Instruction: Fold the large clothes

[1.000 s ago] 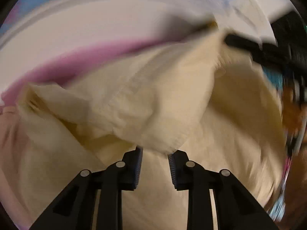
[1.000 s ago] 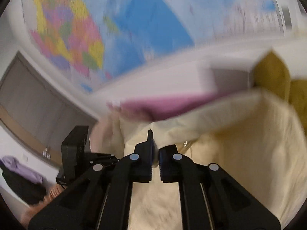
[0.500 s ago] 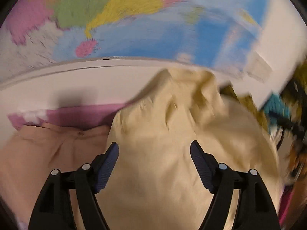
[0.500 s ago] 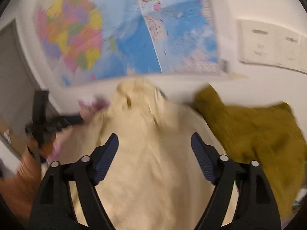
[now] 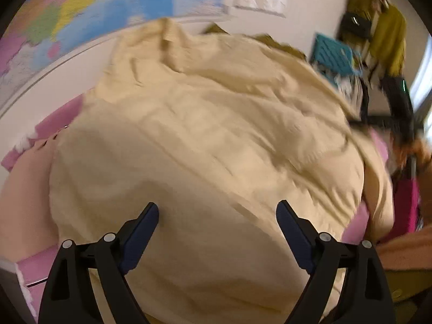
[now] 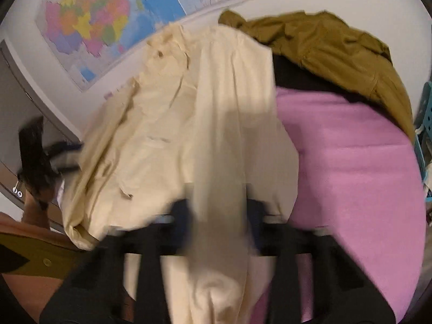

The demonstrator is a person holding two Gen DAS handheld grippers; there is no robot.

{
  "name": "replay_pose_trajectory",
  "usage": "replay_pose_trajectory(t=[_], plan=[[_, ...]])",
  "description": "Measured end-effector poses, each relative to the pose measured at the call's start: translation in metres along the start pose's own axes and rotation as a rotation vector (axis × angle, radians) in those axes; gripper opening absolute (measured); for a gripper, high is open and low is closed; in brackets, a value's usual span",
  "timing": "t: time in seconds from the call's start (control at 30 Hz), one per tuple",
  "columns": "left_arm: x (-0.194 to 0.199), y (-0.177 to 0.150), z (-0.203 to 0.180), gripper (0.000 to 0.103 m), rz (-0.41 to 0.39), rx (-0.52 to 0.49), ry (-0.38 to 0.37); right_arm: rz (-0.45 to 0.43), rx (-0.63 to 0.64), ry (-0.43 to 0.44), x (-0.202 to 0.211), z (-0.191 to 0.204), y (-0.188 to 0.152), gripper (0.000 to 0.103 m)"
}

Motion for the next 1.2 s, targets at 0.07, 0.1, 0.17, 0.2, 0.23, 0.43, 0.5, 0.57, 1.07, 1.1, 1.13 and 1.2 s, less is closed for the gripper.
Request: replay_pose_trajectory(t=[0.07,0.1,0.17,0.2,0.23,0.43,0.5,0.57,1.07,1.1,1.13,1.2], plan=[[-0.010,-0.007,-0.012,0.068,0.021,-0.023,0.047,-0.045,0.039,-0.061,0.018,0.002,0.020,0.006],[-0.014,-0.010,-0.012,0.045,0.028,-0.030,0.078,-0.082,0.061,-0.098,0.031,0.002,0.034,0.005],[-0.021,-0.010,-0.002,0.016,0.052,0.003,0.143,-0.168,0.076,-0.163,0.059,-0.001,0.065,0.005],[-0.019,-0.009,0.006,0.005,0.041,0.032,0.141,-0.200,0.092,-0.193,0.071,-0.004,0.075,0.005],[-0.013,-0.007,0.015,0.003,0.020,0.054,0.160,-0.232,0.122,-0.238,0.083,-0.008,0.092,0.005],[0.030,-0.010,0.086,0.002,-0.097,0.244,0.414,-0.117,0.089,-0.486,0.035,-0.073,0.109,0.014],[0.038,-0.026,0.105,0.006,-0.077,0.319,0.379,-0.050,0.045,-0.517,0.012,-0.090,0.096,0.021],[0.047,-0.035,0.099,0.025,-0.098,0.331,0.303,-0.044,-0.024,-0.480,0.002,-0.099,0.084,0.033],[-0.015,-0.061,0.000,0.006,-0.010,0.166,0.048,-0.308,0.084,-0.163,0.045,0.016,0.032,0.063],[-0.006,-0.059,0.008,0.005,-0.051,0.195,0.045,-0.293,0.094,-0.149,0.042,0.020,0.028,0.063],[0.011,-0.057,0.018,0.004,-0.109,0.229,0.045,-0.276,0.100,-0.134,0.037,0.023,0.023,0.063],[0.042,-0.054,0.036,0.004,-0.188,0.262,0.091,-0.258,0.087,-0.116,0.031,0.021,0.014,0.063]])
Point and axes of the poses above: each gripper's, at about its wrist camera, not at the fingertips, and x roughly against the way its jaws point, z to its left, y to its top, the point moved 4 cm from there along -x, roughly the way its jaws point, and after that the axes turned 3 degrees about x, right-handed, at the moved point
